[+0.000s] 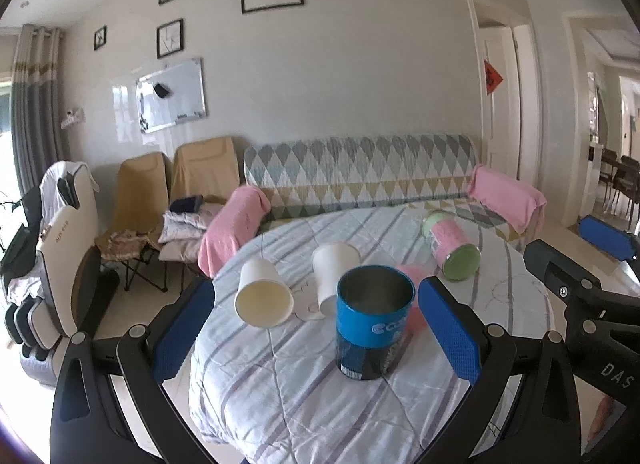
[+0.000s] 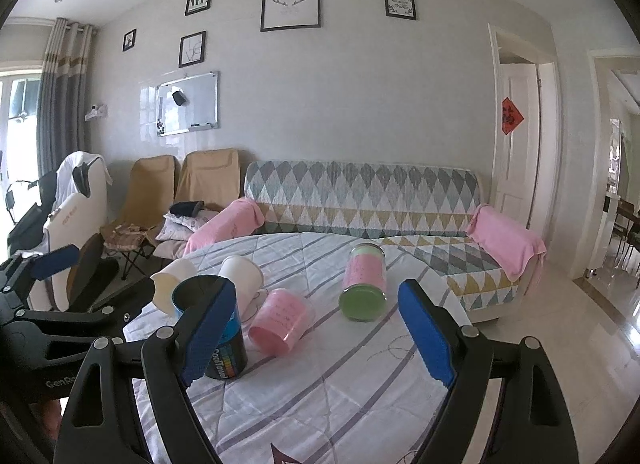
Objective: Flip cup upright
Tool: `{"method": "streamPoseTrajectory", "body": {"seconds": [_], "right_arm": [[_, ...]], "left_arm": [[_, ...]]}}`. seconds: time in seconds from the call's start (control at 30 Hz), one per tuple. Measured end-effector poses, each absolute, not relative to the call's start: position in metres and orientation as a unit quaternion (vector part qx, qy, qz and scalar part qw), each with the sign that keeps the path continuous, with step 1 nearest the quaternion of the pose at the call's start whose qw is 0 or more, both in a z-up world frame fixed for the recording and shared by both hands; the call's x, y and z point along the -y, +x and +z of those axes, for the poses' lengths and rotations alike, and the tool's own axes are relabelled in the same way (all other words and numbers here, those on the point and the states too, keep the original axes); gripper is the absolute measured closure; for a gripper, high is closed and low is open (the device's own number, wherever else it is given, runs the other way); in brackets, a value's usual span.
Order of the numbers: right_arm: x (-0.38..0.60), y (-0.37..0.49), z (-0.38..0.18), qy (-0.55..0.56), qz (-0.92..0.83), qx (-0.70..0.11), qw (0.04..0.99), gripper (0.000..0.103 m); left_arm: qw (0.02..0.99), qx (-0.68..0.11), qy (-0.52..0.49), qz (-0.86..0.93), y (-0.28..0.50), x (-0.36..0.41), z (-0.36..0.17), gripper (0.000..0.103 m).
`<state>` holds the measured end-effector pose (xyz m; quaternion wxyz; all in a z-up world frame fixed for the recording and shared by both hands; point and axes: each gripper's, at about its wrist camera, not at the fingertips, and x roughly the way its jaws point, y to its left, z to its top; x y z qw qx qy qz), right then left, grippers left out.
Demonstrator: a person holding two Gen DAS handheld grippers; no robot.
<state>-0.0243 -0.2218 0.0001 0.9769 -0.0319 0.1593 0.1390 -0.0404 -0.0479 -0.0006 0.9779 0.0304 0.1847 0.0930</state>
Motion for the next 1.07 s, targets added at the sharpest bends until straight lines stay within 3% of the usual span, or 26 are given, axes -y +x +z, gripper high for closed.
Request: {"method": "streamPoseTrajectory", "body": {"seconds": [1.07], "right_arm": [[0.215,-0.015,-0.006,-0.033,0.140,-0.183,0.973,0.018]], "left_arm": [[0.976,-0.205,0.004,0.067,-0.026,0.036,-0.009,0.000]]}}
